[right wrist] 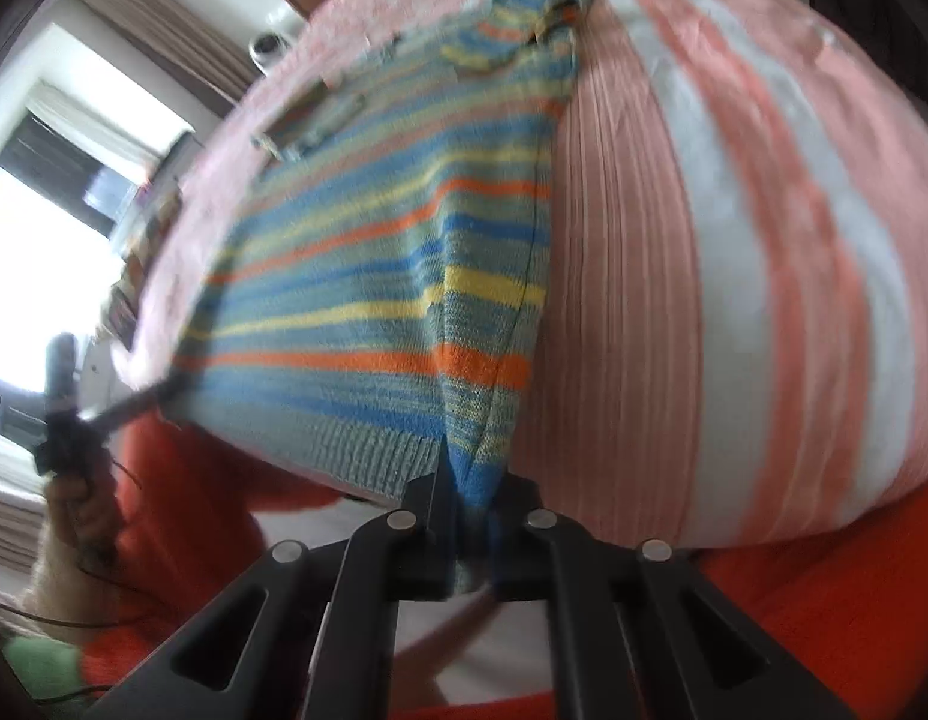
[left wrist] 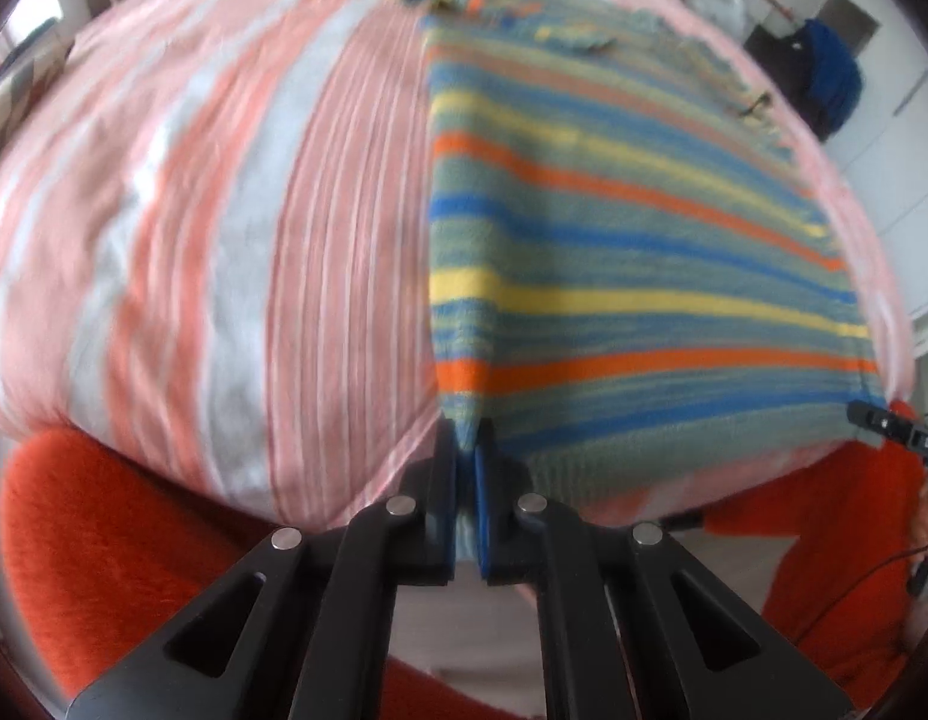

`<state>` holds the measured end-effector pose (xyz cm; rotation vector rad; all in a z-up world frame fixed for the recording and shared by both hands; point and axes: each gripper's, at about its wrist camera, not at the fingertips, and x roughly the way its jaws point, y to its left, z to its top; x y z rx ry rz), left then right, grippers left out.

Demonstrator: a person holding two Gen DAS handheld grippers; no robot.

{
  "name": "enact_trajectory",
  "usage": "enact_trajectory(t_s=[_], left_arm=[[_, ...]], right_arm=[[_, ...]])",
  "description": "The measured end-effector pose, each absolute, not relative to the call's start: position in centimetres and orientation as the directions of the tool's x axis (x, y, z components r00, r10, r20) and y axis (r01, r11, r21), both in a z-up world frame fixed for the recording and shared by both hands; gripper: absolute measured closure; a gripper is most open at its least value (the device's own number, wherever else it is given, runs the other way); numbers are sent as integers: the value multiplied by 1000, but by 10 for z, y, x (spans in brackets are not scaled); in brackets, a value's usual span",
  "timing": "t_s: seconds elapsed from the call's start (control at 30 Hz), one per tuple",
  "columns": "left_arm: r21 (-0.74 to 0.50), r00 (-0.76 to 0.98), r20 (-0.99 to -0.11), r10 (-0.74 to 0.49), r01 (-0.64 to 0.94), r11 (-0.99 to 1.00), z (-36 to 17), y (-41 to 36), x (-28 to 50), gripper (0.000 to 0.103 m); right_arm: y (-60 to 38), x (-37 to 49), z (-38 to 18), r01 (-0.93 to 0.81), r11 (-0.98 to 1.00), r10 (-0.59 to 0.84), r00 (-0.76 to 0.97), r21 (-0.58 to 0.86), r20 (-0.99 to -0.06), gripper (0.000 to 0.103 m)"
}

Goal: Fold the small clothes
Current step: 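Pull the hem taut with both grippers to flatten the sweater body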

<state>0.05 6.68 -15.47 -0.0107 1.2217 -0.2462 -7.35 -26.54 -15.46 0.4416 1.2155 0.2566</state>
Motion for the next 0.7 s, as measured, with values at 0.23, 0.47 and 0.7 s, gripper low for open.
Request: enact_trajectory(t_s=[0.23, 0.47, 0.7], left_arm=[[-146, 322, -927, -194, 169, 975, -161, 69, 5, 100], [-149, 322, -926, -198, 170, 974, -162, 68, 7, 98], [-141, 318, -929, -190, 170, 975, -162, 69, 4, 96]], right_arm=[[-264, -63, -175, 87, 868, 440, 317, 488, -840, 97], [-276, -68, -184, 108, 853, 456, 320, 510, -831, 97], [-276, -70, -184, 115, 847, 462, 327, 520, -824, 96]])
